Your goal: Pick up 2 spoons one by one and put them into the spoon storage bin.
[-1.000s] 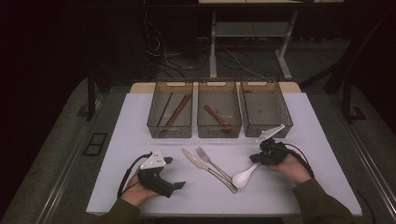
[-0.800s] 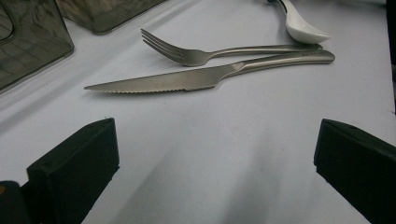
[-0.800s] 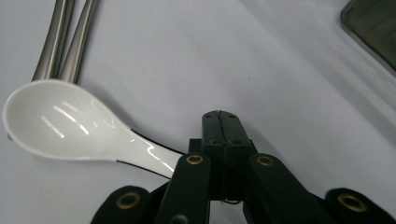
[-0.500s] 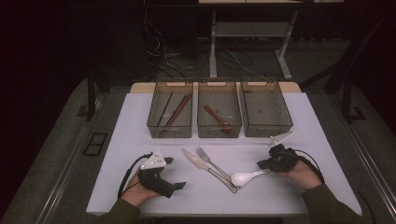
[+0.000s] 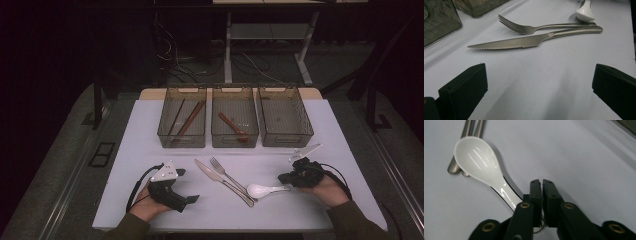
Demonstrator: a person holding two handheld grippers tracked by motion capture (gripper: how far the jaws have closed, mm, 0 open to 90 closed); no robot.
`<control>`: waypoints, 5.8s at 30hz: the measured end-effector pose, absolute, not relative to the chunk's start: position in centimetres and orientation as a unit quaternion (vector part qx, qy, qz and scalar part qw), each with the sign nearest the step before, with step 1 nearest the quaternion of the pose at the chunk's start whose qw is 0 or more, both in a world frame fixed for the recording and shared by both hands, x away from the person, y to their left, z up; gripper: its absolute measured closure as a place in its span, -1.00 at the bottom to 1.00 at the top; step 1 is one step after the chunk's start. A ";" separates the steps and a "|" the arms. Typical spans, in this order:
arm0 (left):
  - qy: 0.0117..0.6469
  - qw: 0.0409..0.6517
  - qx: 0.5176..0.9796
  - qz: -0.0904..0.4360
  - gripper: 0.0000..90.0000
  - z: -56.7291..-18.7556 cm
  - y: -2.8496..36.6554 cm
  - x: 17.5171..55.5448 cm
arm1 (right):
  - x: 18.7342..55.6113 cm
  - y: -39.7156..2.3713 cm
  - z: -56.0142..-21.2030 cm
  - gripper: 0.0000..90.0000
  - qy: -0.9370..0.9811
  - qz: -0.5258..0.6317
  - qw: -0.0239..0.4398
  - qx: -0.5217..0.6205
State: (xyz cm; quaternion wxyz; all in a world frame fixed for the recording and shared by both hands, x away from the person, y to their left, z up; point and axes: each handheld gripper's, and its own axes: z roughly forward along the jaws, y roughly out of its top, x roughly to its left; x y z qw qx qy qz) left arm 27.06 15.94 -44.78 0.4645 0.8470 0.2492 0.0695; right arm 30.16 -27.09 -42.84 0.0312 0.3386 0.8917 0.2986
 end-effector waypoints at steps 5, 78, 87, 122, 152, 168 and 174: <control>0.249 0.463 0.848 0.070 -1.00 -44.8 15.9 27.1 | 30.0 -26.5 -42.5 0.48 0.884 0.330 0.029 0.331; 0.248 0.459 0.850 0.073 -1.00 -44.8 15.9 27.0 | 27.4 -23.0 -43.5 0.55 0.947 0.290 -0.036 0.135; 0.248 0.460 0.849 0.072 -1.00 -44.8 15.9 27.0 | 27.5 -23.2 -43.5 0.78 0.949 0.287 -0.062 0.117; 0.249 0.461 0.849 0.071 -1.00 -44.8 15.9 27.1 | 31.6 -24.2 -40.3 0.79 0.890 0.379 0.037 0.251; 0.248 0.462 0.849 0.068 -1.00 -44.8 15.9 27.2 | 40.4 -18.9 -34.1 0.79 0.861 0.416 0.097 0.277; 0.246 0.467 0.847 0.067 -1.00 -44.8 15.7 27.1 | 45.0 -14.3 -35.5 0.79 0.874 0.382 0.088 0.287; 0.243 0.464 0.849 0.068 -1.00 -44.8 15.7 27.1 | 45.5 -13.3 -36.9 0.79 0.883 0.359 0.073 0.293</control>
